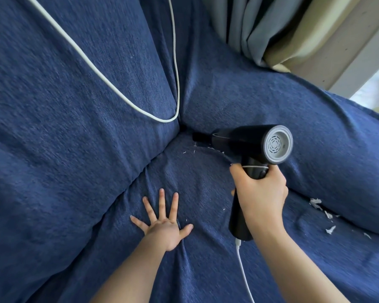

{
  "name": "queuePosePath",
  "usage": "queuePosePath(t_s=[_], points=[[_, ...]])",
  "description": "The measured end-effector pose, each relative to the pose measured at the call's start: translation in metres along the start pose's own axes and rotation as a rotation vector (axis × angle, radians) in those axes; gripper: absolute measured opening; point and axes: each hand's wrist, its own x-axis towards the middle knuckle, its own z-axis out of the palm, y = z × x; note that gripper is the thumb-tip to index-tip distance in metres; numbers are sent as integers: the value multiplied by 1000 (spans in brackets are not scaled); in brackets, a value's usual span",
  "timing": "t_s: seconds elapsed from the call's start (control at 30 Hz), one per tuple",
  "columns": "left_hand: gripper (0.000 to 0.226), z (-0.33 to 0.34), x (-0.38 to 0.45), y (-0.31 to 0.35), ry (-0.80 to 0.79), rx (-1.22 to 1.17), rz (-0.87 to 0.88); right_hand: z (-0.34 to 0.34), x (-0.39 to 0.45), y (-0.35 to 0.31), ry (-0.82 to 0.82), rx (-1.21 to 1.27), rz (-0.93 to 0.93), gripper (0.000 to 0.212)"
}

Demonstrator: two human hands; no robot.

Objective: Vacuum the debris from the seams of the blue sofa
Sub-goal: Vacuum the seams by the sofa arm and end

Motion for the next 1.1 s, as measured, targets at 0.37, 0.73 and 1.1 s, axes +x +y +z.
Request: queuePosePath(t_s=[0.37, 0.73, 1.1], points=[[94, 3, 1, -2, 33, -10, 16, -18, -19, 8, -10, -3, -7, 17], [93, 13, -3, -7, 185, -34, 76, -20, -45, 17, -67, 14, -21, 17], [91, 33, -38, -22, 306, 38, 171, -46, -63, 15, -36, -6, -3, 18]])
